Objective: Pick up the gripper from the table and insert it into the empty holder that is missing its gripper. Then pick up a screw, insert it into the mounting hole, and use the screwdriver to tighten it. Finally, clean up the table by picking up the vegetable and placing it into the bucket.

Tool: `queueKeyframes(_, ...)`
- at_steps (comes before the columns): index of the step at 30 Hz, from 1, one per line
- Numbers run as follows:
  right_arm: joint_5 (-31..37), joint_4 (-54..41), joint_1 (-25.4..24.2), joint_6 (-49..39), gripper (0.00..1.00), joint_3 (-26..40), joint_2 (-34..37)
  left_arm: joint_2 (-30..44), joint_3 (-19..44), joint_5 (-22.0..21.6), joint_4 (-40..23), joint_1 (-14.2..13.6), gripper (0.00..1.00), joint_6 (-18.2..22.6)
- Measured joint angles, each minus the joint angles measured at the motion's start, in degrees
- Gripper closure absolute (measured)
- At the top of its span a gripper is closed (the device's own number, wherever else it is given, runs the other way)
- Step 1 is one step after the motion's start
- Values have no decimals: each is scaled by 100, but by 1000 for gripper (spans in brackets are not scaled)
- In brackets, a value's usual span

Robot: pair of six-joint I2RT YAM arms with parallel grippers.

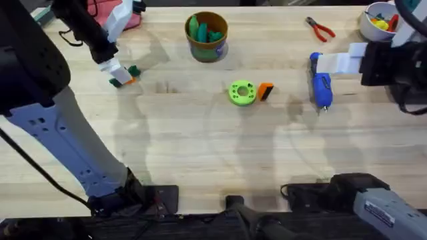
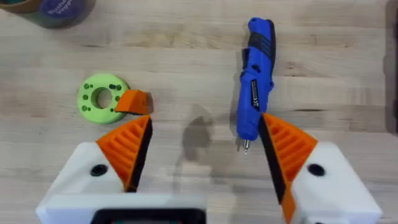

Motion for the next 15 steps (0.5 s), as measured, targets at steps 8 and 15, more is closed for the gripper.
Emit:
queueKeyframes(8, -1, 17, 0, 0, 7, 1, 226, -37, 1003, -400, -634, -429, 13, -912)
queueKeyframes(15, -1, 22, 0, 0, 8, 1, 226, -859, 1160, -633, -933, -764, 11, -1582)
